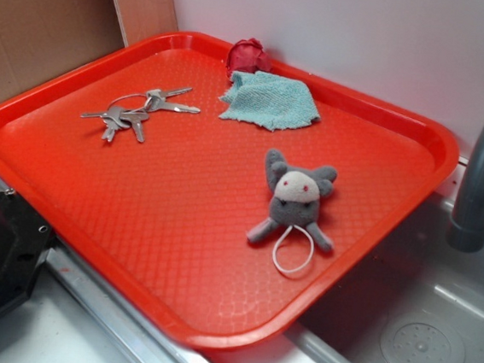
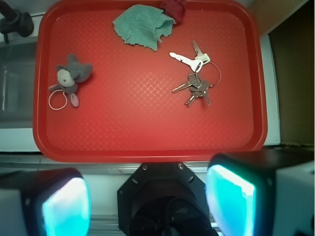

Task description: Grab the gray animal.

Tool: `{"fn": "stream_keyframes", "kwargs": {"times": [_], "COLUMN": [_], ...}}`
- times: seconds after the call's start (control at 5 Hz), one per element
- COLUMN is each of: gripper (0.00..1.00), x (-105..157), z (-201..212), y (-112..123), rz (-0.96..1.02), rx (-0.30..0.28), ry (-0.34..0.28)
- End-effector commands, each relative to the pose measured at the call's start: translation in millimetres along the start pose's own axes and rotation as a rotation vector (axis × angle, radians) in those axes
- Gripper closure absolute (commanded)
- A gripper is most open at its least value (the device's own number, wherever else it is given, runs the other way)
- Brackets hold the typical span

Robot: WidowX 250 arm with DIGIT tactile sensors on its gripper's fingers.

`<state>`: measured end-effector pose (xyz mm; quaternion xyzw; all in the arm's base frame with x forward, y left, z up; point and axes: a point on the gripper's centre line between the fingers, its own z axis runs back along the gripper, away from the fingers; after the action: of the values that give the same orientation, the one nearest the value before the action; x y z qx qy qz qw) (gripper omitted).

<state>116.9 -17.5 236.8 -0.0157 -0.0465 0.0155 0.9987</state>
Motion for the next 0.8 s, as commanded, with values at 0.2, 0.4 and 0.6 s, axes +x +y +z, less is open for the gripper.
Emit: {"fn": "stream_keyframes", "kwargs": {"times": [0.2, 0.4, 0.6], "gripper": [0.00, 0.00, 0.00], "x": [12.6, 23.8, 46.1], "z": [-34.0, -54.0, -78.4], "y": [-33.2, -53.0, -72.2], "rz": [0.110, 0.202, 0.260], "rx": [-0.029, -0.081, -0.097], "ry": [0.010, -0.034, -0.061]}}
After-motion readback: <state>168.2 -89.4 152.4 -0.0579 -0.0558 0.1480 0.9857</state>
